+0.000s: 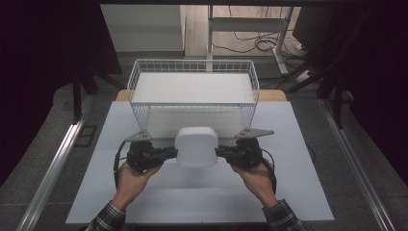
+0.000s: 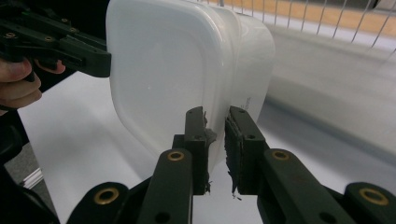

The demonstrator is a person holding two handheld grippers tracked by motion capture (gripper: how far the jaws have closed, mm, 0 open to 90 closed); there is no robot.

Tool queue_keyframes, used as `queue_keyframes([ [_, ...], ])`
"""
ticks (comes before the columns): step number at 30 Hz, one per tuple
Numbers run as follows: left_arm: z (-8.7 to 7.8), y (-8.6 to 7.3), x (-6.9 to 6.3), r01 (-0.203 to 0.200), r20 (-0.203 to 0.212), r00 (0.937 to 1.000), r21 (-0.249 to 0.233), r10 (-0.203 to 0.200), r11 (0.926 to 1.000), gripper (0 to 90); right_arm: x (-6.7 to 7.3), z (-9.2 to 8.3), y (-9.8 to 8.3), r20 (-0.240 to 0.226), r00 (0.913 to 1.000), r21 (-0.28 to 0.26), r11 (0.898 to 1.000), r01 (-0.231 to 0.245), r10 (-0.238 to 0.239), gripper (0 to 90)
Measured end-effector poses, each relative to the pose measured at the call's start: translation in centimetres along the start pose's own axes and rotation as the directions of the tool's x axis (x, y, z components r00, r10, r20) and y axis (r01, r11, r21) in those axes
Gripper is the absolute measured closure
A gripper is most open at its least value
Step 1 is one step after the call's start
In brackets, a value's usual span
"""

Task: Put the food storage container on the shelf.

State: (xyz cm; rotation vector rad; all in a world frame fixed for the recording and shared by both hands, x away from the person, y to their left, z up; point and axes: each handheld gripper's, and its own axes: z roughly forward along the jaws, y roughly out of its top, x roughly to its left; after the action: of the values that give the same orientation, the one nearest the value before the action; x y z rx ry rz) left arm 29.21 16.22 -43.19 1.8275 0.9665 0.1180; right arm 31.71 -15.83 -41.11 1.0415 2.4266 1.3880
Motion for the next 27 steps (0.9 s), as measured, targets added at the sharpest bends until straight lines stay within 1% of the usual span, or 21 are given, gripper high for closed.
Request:
queue_keyframes([
  [7,-1.1,2.7,0.0,-0.018,-0.004,0.9998,-0.039,0.018,0.9991,80.9,0.0,-1.0,2.9,0.007,0.9998,-0.042,0.999,0.018,-0.018,78.8],
  [15,-2.9,5.9,-0.2,-0.052,-0.029,0.9983,-0.07,0.05,0.9962,81.0,0.4,-1.9,6.4,0.015,0.9985,-0.093,0.994,0.054,-0.053,78.8],
  [22,-4.0,8.5,0.2,-0.063,-0.043,0.9973,-0.098,0.059,0.9931,80.9,0.5,-2.3,9.2,0.028,0.9968,-0.128,0.989,0.078,-0.075,78.8],
  [27,-4.4,10.3,0.7,-0.076,-0.052,0.9961,-0.111,0.07,0.991,80.9,0.1,-2.2,10.9,0.034,0.9966,-0.146,0.986,0.079,-0.075,78.8],
])
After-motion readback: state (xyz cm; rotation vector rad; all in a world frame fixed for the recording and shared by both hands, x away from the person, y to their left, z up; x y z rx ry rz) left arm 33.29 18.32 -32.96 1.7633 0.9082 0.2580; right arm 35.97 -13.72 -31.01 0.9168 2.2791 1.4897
